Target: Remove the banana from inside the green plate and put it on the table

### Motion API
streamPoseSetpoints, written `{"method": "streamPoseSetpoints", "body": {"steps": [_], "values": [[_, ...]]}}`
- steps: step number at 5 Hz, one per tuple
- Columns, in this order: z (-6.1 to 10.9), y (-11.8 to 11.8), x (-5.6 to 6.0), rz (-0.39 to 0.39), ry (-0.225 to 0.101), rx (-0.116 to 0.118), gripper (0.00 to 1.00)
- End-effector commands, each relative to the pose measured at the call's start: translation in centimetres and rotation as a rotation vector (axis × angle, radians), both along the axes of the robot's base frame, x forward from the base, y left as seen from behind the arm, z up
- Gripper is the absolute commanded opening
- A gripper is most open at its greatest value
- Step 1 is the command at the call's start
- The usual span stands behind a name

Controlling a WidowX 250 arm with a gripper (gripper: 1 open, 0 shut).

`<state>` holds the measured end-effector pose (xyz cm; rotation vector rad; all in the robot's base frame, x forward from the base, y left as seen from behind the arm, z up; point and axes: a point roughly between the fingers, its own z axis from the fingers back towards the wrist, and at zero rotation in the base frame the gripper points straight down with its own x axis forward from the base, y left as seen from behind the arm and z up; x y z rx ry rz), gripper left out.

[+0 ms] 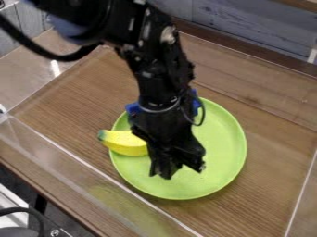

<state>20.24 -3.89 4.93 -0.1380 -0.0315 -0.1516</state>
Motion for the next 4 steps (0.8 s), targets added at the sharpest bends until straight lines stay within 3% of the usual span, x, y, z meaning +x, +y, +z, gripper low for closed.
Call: {"method": "streamPoseSetpoints", "body": {"steps": [1, 2, 4], "values": [[1.1, 0.2, 1.6, -0.014, -0.027, -0.001, 0.0], [-0.4, -0.4, 2.1, -0.033, -0.027, -0.008, 0.0], [1.6, 0.2, 1.6, -0.158, -0.023, 0.002, 0.0]]}}
